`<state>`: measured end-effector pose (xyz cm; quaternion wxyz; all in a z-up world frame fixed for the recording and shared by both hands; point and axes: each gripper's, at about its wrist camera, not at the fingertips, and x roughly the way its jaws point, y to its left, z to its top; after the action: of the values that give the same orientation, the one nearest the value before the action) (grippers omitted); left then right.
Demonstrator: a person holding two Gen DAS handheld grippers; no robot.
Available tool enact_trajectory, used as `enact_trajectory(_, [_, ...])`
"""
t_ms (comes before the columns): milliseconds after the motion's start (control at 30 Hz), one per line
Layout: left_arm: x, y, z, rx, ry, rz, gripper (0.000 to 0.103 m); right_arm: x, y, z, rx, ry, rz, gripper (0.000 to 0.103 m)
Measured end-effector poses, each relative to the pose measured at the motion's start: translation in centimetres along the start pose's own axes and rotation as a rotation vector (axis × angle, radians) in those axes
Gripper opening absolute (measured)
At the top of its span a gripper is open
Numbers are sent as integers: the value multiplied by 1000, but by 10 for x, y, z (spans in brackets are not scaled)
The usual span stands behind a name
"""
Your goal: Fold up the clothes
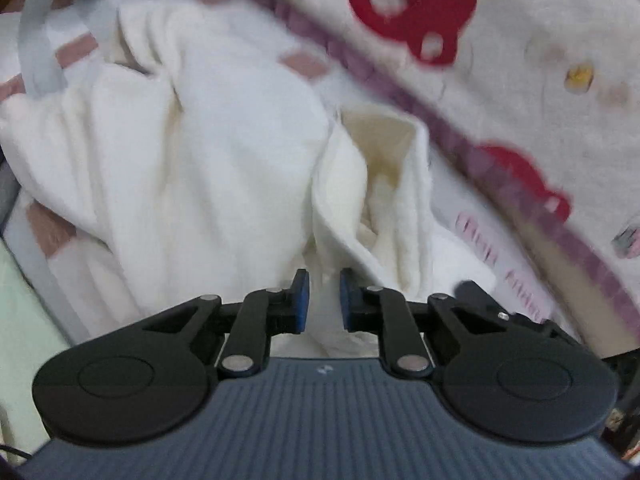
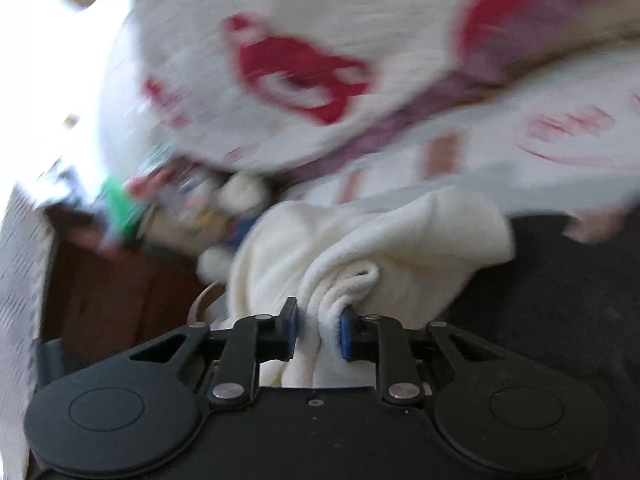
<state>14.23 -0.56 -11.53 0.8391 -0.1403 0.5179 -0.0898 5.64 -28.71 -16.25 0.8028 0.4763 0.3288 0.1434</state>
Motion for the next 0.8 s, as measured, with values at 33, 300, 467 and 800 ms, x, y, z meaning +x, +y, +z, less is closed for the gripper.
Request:
enact_trajectory(33, [3, -9, -1, 29, 3, 51, 14, -2, -11, -3, 34, -3, -2, 24])
enact_trajectory(300, [20, -22, 25, 149, -44, 44, 25, -16, -23, 9, 80, 33, -28, 40])
enact_trajectory(467, [17, 4, 51, -41, -74, -342, 61, -12, -23, 33, 89, 74, -75, 57])
enact_trajectory(800, [65, 38, 57, -146, 90, -510, 62, 28, 10, 33, 63, -26, -276, 59])
